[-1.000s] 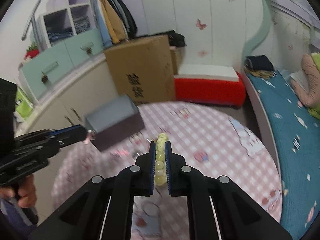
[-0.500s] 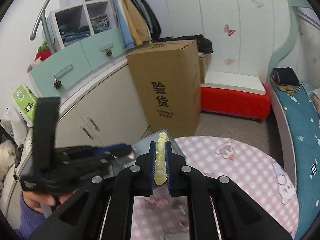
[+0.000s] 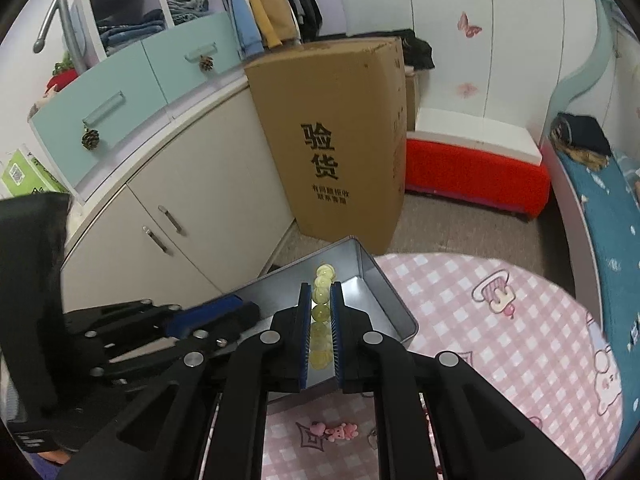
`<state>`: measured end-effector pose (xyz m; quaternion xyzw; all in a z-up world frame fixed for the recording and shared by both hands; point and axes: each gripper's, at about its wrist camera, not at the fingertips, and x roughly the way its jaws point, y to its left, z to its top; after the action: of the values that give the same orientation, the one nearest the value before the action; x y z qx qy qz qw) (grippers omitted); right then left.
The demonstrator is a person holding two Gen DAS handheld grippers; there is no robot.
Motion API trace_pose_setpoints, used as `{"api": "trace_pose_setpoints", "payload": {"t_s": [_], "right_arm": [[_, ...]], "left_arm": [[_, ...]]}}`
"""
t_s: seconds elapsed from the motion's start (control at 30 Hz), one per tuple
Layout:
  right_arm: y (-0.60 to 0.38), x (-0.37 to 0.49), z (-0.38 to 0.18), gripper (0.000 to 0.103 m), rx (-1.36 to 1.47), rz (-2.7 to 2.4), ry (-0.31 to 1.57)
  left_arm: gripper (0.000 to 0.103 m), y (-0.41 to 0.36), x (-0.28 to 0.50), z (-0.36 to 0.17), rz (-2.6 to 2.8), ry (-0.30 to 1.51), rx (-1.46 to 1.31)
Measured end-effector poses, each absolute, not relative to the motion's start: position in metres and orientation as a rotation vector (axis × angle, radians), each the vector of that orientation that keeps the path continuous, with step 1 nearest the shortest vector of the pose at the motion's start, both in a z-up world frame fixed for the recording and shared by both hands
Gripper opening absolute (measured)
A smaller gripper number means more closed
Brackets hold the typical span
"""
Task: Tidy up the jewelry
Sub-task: 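Carry the yellow bracelet with the right tool into the grey box and release, then move the right tool back to the pale jade pendant and grasp it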
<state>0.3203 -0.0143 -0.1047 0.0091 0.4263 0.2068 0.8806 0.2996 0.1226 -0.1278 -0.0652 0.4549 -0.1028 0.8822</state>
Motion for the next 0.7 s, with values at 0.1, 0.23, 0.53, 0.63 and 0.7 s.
{"api": "trace_pose_setpoints", "payload": {"t_s": [0.1, 0.23, 0.53, 0.63, 0.7], "right_arm": [[-0.017, 0.324, -0.113, 0.009, 0.033, 0.429, 0.914], [-0.019, 0.324, -0.118, 0.012, 0.047, 0.434, 0.946], [-0.04, 0.31, -0.104, 0.041, 0.079, 0.414, 0.916], [-0.057, 0.293, -0.087, 0.05, 0.058, 0.398, 0.864], [-0.069, 0.279, -0.077, 0.056, 0.039, 0.378, 0.827]], "left_arm": [[0.046, 0.125, 0.299, -0.125, -0.158, 0.931, -0.129], [0.052, 0.131, 0.301, -0.124, -0.153, 0.928, -0.161], [0.061, 0.127, 0.286, -0.107, -0.126, 0.877, -0.137], [0.071, 0.118, 0.268, -0.093, -0.128, 0.815, -0.123], [0.076, 0.11, 0.254, -0.084, -0.132, 0.774, -0.109]]}}
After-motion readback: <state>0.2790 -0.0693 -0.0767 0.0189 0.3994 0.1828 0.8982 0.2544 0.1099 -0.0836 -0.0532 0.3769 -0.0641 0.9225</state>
